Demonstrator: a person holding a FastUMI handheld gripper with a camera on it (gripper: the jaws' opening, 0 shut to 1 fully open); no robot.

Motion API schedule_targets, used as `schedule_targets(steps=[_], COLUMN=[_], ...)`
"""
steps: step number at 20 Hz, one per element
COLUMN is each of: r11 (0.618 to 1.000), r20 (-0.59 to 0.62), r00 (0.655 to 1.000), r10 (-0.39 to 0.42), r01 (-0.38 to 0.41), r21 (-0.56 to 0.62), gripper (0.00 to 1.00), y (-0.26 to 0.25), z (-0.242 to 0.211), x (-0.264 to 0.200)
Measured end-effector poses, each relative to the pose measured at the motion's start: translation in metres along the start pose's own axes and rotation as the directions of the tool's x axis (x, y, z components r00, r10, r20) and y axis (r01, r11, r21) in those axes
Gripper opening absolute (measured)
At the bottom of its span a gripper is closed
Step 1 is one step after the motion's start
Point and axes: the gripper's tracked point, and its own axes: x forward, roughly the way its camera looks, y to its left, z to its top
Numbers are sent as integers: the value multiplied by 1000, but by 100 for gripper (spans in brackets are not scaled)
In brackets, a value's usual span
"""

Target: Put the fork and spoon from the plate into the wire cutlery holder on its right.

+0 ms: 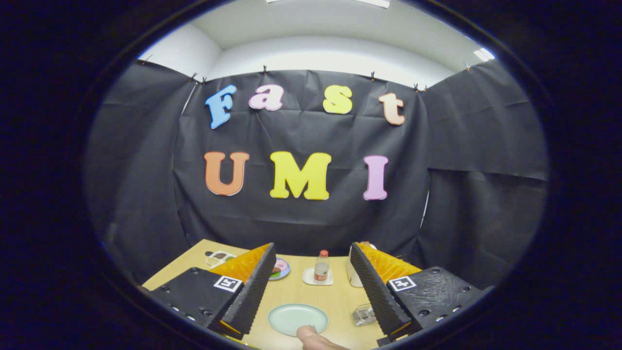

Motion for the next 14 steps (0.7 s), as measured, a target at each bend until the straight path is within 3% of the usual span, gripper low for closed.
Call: schedule_targets(steps=[7,14], r11=[996,1000], r20=[33,83], r00=[998,996], r10=[-52,-28], r01=[50,27], r21=[74,9], gripper=[96,95], y=[-18,-50], z=[2,9], x=[-11,-14])
